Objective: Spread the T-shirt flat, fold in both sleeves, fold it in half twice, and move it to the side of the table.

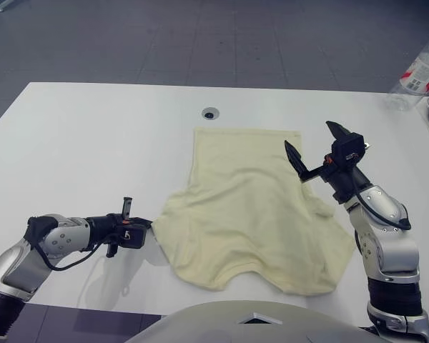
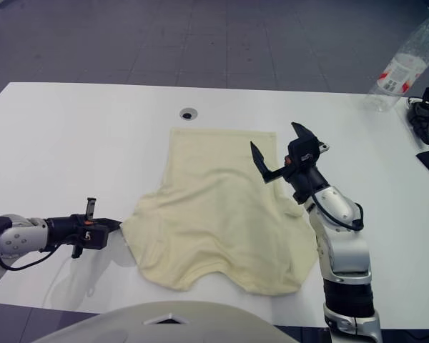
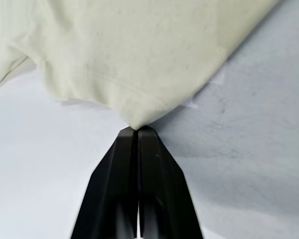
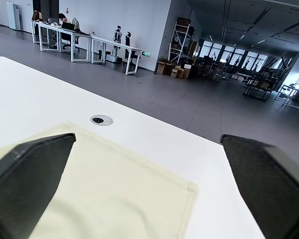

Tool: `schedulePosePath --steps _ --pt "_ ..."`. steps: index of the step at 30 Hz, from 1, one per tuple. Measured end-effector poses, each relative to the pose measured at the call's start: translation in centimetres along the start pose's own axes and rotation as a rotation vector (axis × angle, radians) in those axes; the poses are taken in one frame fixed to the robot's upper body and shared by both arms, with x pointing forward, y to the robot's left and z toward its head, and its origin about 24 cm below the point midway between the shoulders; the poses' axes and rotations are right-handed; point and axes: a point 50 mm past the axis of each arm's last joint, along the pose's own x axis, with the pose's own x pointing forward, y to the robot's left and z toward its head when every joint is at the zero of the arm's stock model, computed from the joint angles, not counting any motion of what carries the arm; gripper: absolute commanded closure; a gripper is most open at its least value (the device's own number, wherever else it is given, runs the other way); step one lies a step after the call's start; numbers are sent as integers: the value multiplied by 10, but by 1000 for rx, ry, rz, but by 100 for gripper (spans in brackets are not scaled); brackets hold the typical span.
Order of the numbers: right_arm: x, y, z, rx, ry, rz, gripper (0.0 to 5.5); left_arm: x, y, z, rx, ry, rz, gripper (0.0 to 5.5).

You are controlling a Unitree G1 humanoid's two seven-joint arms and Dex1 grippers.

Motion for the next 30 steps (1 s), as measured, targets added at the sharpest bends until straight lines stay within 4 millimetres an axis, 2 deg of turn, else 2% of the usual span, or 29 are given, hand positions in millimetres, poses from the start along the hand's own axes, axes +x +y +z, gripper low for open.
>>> schedulePosePath --steps 5,14,22,25,30 --pt "1 1 0 2 -1 0 10 -4 11 4 -14 -48 28 548" --pt "3 1 -1 7 -1 -9 10 -12 29 33 4 -194 65 548" --pt "5 6 -3 19 -3 0 10 -13 33 33 4 -186 68 548" --pt "5 6 -2 19 -4 -1 10 -14 30 21 -16 -123 50 503" --pt "5 5 -2 19 -4 -2 10 -15 24 16 -20 -81 19 417"
